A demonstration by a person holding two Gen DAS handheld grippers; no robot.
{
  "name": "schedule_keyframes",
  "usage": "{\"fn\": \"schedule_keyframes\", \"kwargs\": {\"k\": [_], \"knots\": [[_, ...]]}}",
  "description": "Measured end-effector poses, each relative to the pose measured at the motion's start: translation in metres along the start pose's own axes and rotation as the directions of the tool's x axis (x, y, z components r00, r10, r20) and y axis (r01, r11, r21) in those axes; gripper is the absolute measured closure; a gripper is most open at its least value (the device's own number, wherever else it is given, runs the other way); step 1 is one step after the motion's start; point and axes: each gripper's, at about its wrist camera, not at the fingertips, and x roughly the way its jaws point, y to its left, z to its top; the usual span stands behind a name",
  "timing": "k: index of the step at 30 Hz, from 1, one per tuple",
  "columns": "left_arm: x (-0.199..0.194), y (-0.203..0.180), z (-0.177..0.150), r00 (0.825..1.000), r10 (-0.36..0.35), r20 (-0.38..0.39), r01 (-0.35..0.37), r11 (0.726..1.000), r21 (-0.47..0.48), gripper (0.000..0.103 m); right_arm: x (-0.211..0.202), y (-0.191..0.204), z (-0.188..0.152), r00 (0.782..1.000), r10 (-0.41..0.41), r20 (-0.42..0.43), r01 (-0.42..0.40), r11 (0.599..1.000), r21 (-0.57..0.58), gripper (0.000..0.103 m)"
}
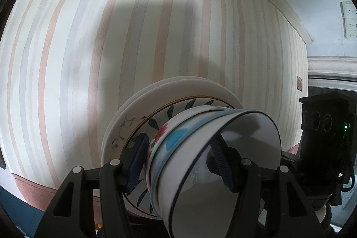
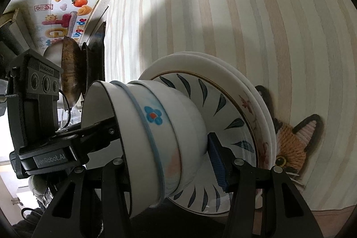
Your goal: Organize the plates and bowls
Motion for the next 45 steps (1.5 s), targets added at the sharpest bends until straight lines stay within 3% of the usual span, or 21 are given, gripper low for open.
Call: {"fn": "schedule_keyframes", "kwargs": {"k": [21, 27, 35, 39, 42, 43, 44, 45], "knots": [[-0.01, 0.0, -0.01, 0.999, 0.024, 0.034, -0.026, 0.999, 0.035, 0.047, -0.013, 0.014, -0.015, 0.995, -0.073, 0.061, 0.074, 0.997, -0.022, 0.046], [-0.033, -0.005, -0.021, 0.992, 0.063, 0.112, -0.072, 0.995, 0.07, 0.047, -0.029, 0.028, -0.025, 0.987, -0.105, 0.121, 0.11, 0.993, -0.033, 0.046], [-0.086, -0.018, -0.049, 0.943, 0.165, 0.289, -0.209, 0.969, 0.129, 0.047, -0.06, 0.062, -0.055, 0.95, -0.187, 0.249, 0.207, 0.976, -0.059, 0.046], [-0.107, -0.023, -0.07, 0.911, 0.2, 0.361, -0.263, 0.956, 0.134, 0.047, -0.08, 0.085, -0.08, 0.912, -0.236, 0.335, 0.271, 0.961, -0.06, 0.043], [-0.12, -0.028, -0.087, 0.888, 0.219, 0.404, -0.294, 0.946, 0.134, 0.046, -0.093, 0.101, -0.101, 0.878, -0.283, 0.386, 0.334, 0.94, -0.07, 0.037], [-0.125, -0.03, -0.093, 0.881, 0.217, 0.419, -0.295, 0.946, 0.13, 0.044, -0.097, 0.107, -0.107, 0.872, -0.285, 0.399, 0.341, 0.937, -0.076, 0.03], [-0.13, -0.031, -0.1, 0.874, 0.213, 0.437, -0.295, 0.947, 0.129, 0.039, -0.101, 0.112, -0.114, 0.863, -0.296, 0.41, 0.357, 0.931, -0.08, 0.02], [-0.134, -0.032, -0.104, 0.866, 0.214, 0.451, -0.298, 0.946, 0.123, 0.028, -0.105, 0.117, -0.12, 0.852, -0.306, 0.425, 0.373, 0.924, -0.083, 0.017]]}}
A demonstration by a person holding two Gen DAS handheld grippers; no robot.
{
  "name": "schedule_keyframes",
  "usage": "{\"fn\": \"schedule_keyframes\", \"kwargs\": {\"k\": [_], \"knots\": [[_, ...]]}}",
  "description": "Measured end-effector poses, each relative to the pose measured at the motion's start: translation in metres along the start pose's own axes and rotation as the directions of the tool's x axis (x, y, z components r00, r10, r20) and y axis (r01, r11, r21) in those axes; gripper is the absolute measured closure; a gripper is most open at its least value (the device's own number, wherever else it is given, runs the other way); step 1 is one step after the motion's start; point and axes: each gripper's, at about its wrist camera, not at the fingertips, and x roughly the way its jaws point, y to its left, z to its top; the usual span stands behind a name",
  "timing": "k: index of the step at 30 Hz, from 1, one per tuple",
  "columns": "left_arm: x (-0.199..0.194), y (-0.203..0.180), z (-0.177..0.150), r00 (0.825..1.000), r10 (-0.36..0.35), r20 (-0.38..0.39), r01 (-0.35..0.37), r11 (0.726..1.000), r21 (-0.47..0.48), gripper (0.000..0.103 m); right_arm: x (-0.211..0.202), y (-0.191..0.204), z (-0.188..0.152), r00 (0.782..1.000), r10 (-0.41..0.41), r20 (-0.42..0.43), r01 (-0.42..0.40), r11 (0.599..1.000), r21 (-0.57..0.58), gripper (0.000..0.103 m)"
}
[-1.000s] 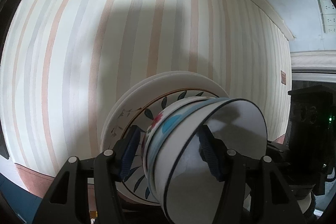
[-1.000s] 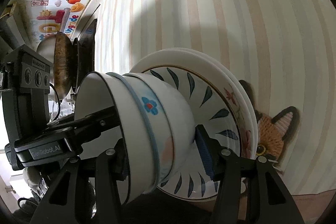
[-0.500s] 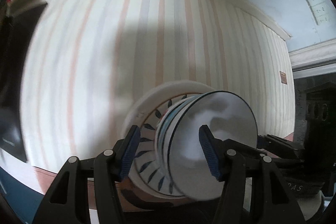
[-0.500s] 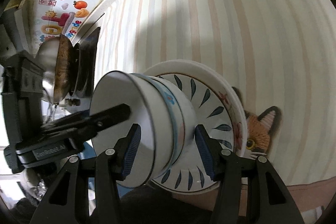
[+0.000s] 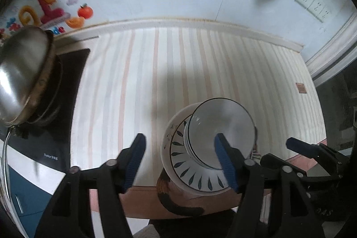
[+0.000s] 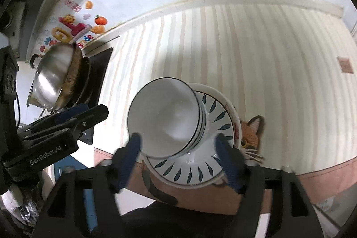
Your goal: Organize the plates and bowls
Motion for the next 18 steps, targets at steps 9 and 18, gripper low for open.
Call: {"fn": "schedule_keyframes", "kwargs": {"k": [9, 18], "knots": [[-0.065, -0.005, -0.041, 0.98, 0.048, 0.191, -0.041, 0.998, -0.042, 0.006, -0.073, 0.018, -0.035, 0.975, -0.115, 0.188, 0.127, 0.99, -0.053, 0.006], [-0.137, -0.02, -0.086, 0.929, 0.067, 0.365, -0.045, 0.997, -0.068, 0.0, -0.14, 0.031, -0.083, 0.935, -0.136, 0.327, 0.173, 0.981, -0.084, 0.002]]}}
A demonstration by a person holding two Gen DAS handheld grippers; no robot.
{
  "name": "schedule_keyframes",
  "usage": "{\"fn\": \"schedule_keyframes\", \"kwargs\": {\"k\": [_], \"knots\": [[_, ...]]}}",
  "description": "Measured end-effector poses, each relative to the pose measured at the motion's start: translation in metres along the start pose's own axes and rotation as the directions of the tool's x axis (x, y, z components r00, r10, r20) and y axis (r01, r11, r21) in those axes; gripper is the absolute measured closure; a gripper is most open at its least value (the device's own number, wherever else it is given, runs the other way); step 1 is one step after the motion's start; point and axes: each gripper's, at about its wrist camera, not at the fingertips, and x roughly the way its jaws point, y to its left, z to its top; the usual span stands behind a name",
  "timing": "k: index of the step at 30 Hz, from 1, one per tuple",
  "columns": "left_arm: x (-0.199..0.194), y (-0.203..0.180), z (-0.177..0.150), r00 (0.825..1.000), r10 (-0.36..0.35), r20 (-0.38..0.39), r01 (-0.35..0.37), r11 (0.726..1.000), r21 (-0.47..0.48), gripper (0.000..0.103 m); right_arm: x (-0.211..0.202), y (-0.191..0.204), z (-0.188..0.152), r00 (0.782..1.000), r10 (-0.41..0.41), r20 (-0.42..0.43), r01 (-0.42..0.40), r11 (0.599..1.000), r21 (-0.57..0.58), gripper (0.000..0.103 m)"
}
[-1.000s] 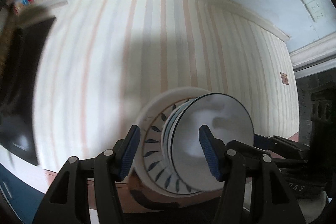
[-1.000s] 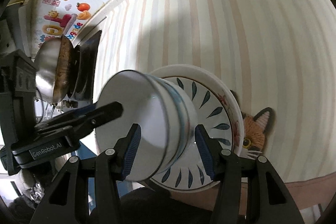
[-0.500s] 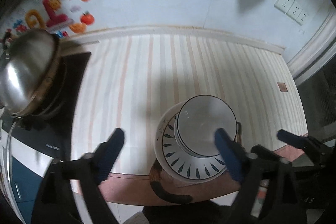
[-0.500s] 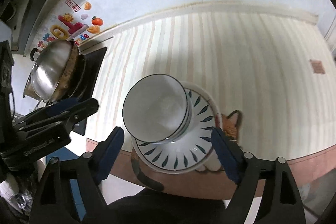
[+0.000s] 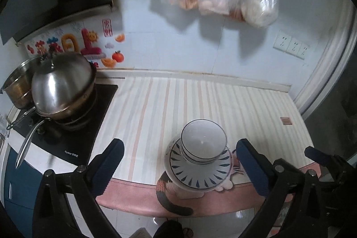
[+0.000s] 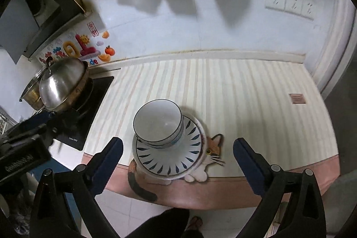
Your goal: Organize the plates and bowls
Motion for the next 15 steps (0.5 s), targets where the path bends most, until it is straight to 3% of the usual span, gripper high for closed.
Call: {"fn": "schedule_keyframes", "kwargs": {"k": [15], "knots": [[-0.098, -0.009, -0.043, 0.993, 0.068, 0.097, -0.073, 0.996, 0.041, 0.0, -0.115, 0.011, -0.049, 0.988, -0.051, 0.145, 0.05, 0.999, 0.014, 0.0]]}}
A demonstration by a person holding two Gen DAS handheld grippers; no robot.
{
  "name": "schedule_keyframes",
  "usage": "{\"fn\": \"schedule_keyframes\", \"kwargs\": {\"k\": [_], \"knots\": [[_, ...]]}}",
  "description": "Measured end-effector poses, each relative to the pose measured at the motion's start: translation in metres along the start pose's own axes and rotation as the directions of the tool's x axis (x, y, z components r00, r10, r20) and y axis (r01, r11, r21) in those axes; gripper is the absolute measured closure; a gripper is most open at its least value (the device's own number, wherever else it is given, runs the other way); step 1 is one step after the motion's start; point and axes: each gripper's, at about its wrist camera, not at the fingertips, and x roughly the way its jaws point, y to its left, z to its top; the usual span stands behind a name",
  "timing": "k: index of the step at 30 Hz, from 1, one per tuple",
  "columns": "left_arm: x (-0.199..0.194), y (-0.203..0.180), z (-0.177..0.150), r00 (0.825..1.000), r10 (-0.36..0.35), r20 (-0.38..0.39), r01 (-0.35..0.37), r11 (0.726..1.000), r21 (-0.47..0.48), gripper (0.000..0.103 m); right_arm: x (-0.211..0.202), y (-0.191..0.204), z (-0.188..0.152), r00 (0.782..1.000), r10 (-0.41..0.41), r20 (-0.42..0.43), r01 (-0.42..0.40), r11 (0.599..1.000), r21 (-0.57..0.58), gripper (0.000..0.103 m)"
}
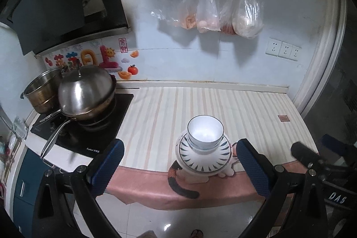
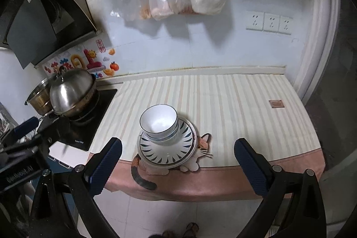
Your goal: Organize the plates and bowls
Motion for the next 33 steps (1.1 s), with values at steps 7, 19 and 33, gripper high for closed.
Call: {"fn": "schedule_keyframes", "kwargs": {"k": [7, 19, 33], "knots": [[-0.045, 0.016, -0.025, 1.0, -0.001, 0.03, 0.001, 1.0, -0.004, 0.0, -0.057, 0.018, -0.029, 0.998, -0.035, 0.047, 0.036, 0.999, -0.005, 0.0], [-0.095, 0.042, -0.067, 1.0, 0.017, 0.022, -0.017, 1.0, -0.013, 0.0, -0.12, 0.044, -0.088, 0.997, -0.043, 0.06, 0.043, 0.999, 0.007, 0.0], [-0.107, 0.054, -0.085, 1.0, 0.016, 0.016, -0.016, 1.0, -0.004, 0.0, -0.14, 0.051, -0.104, 0.996, -0.045, 0.071, 0.044, 0.999, 0.014, 0.0]]}}
